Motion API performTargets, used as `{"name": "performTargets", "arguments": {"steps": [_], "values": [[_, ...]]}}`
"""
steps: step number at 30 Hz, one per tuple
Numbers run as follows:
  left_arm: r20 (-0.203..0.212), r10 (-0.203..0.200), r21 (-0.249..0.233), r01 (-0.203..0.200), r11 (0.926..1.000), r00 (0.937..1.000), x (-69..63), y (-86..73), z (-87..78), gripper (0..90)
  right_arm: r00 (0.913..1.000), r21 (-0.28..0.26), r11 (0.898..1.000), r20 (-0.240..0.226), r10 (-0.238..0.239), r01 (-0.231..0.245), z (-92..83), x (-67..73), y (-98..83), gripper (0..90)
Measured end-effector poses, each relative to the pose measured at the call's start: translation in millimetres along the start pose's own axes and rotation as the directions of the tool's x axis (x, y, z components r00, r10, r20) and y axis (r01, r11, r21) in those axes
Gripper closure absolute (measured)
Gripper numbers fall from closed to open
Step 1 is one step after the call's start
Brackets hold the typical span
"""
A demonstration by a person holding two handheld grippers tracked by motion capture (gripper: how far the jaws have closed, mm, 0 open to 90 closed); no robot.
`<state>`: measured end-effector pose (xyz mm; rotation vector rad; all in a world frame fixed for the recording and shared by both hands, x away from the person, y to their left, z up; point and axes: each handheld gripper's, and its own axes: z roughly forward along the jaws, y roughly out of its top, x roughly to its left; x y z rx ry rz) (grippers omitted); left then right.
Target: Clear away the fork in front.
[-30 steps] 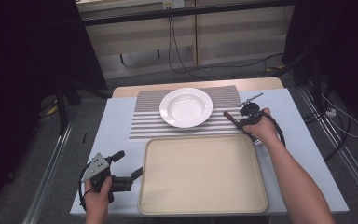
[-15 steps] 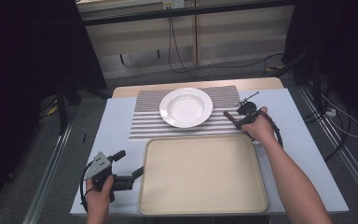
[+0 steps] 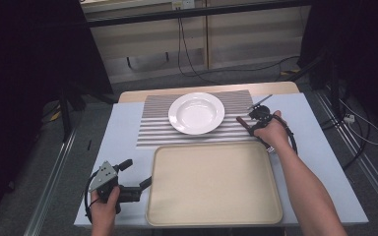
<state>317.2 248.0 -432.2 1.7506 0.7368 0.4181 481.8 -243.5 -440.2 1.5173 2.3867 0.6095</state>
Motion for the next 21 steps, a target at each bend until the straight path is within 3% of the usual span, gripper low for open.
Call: {"name": "performTargets", "arguments": {"steps": [11,21], "values": [[-0.005,-0.005,-0.007,0.005,1.0000,1.0000,0.3,0.2,-2.0,2.1,0.9977,-0.100,0.994,-0.062,0.027,-0.033,-5.7,-6.4,-7.6,78.6],[-0.005,-0.007,-0.010,0.007,0.9999,1.0000,-0.3,0.1,-3.1,2.1,0.9955,-0.221,0.972,-0.066,0.068,-0.081,-31.1,-17.5,-6.9,78.7]]}}
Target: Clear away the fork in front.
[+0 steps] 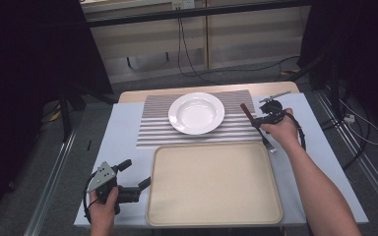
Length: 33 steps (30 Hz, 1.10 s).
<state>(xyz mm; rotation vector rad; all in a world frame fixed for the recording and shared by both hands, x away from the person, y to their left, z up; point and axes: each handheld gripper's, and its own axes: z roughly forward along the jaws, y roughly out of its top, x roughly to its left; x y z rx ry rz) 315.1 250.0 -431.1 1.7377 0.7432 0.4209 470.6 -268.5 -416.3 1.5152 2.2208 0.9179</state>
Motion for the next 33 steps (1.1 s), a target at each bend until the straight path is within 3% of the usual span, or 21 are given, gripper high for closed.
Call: {"name": "performTargets", "arguments": {"steps": [8,14,21,27,31,33], "values": [[0.001,0.000,-0.001,0.000,1.0000,1.0000,0.0,0.3,-0.1,2.1,0.9990,-0.076,0.997,-0.034,0.028,-0.031,-19.8,-6.2,2.6,78.6],[0.003,-0.004,-0.008,0.004,1.0000,1.0000,-0.7,1.7,-0.5,2.0,0.9961,-0.153,0.988,-0.087,0.009,-0.023,-38.2,7.5,-4.7,78.6],[0.003,0.006,-0.013,-0.006,0.9999,1.0000,-5.6,3.6,-1.6,2.1,0.9856,-0.244,0.969,-0.169,-0.005,-0.037,-57.1,31.4,-20.7,78.6],[-0.002,0.001,-0.028,-0.001,0.9996,1.0000,-5.3,5.6,-3.5,2.0,0.9766,-0.312,0.947,-0.215,0.004,-0.072,-70.5,48.8,-38.6,78.6],[-0.005,-0.001,-0.033,0.001,0.9995,1.0000,-6.7,6.9,-3.3,2.0,0.9703,-0.336,0.938,-0.242,-0.002,-0.082,-72.7,60.2,-54.4,78.6],[-0.007,0.008,-0.029,-0.008,0.9995,0.9999,-7.6,8.2,-2.3,2.0,0.9609,-0.349,0.931,-0.277,0.009,-0.110,-71.6,65.4,-62.8,78.6]]}}
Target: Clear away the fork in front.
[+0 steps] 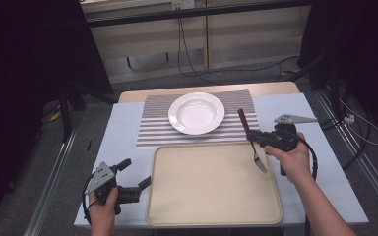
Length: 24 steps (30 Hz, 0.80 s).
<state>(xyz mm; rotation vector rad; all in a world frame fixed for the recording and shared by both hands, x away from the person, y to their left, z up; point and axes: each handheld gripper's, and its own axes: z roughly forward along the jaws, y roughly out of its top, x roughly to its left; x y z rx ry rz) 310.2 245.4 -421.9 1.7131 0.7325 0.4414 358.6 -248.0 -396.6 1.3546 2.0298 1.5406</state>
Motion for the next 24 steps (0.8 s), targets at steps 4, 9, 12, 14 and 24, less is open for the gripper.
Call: {"name": "performTargets", "arguments": {"steps": [4,9,12,14,24], "values": [[0.009,-0.008,-0.006,0.008,0.9999,0.9999,-2.0,1.9,2.3,2.0,0.9997,-0.020,1.000,-0.025,0.002,-0.003,1.0,8.9,-13.6,78.5],[0.025,-0.003,-0.008,0.003,1.0000,0.9997,-3.9,5.9,5.1,2.0,0.9963,-0.045,0.999,-0.083,0.020,-0.024,3.6,17.8,-19.6,78.5],[0.037,-0.004,-0.015,0.004,0.9999,0.9993,-5.6,9.9,8.6,2.0,0.9953,-0.066,0.998,-0.095,0.020,-0.026,5.4,23.1,-17.8,78.5],[0.048,-0.004,-0.021,0.005,0.9998,0.9989,-8.2,13.4,11.6,2.0,0.9954,-0.063,0.998,-0.096,0.008,-0.014,7.8,28.5,-18.3,78.5],[0.115,-0.004,-0.022,0.007,0.9997,0.9933,-24.2,25.1,25.3,2.0,0.9934,-0.087,0.996,-0.112,-0.025,0.015,13.9,50.0,-18.1,78.5]]}}
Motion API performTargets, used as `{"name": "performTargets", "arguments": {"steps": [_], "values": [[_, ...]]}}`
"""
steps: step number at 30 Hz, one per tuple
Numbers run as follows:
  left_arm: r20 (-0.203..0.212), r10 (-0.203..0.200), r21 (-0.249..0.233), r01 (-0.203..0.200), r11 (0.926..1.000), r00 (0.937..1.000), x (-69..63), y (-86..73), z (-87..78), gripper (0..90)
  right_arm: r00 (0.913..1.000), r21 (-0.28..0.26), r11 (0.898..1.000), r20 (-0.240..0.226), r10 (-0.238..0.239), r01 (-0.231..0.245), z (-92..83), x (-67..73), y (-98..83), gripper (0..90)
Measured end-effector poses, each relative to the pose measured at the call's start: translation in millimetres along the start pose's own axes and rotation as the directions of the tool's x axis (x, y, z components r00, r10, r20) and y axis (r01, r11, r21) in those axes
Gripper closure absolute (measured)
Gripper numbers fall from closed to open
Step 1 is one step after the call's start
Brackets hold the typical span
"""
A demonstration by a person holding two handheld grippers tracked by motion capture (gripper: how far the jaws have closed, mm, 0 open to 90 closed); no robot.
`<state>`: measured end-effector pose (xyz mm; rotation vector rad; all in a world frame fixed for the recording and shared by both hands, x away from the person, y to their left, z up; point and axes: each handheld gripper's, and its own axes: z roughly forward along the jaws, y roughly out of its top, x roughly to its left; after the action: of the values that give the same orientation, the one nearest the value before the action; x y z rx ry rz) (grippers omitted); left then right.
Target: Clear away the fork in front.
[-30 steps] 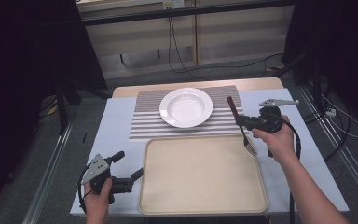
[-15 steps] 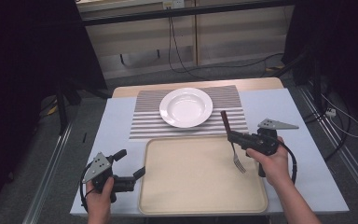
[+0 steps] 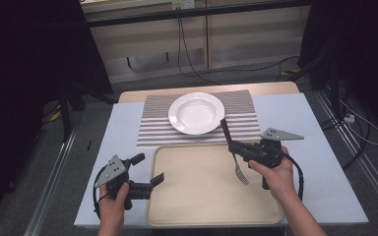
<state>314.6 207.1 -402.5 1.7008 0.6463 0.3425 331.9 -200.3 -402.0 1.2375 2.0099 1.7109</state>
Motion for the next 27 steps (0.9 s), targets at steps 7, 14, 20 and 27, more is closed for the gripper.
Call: {"name": "performTargets", "arguments": {"steps": [7,14,20,27], "values": [[0.053,-0.004,0.004,0.004,1.0000,0.9986,-11.4,8.2,18.4,1.9,0.9999,-0.005,1.000,-0.009,-0.005,0.005,4.3,7.2,-0.8,78.5],[0.085,-0.020,0.011,0.019,0.9998,0.9962,-16.2,12.1,38.0,1.9,0.9999,-0.011,1.000,-0.001,-0.013,0.013,7.2,10.9,-2.5,78.5],[0.102,-0.025,0.027,0.022,0.9994,0.9944,-21.4,12.9,54.4,1.9,0.9999,-0.014,1.000,-0.005,-0.011,0.011,11.3,15.5,-3.3,78.5],[0.102,-0.038,0.049,0.033,0.9982,0.9940,-28.5,13.1,71.9,2.1,0.9995,-0.011,1.000,-0.017,-0.026,0.026,16.6,23.0,-2.8,78.4]]}}
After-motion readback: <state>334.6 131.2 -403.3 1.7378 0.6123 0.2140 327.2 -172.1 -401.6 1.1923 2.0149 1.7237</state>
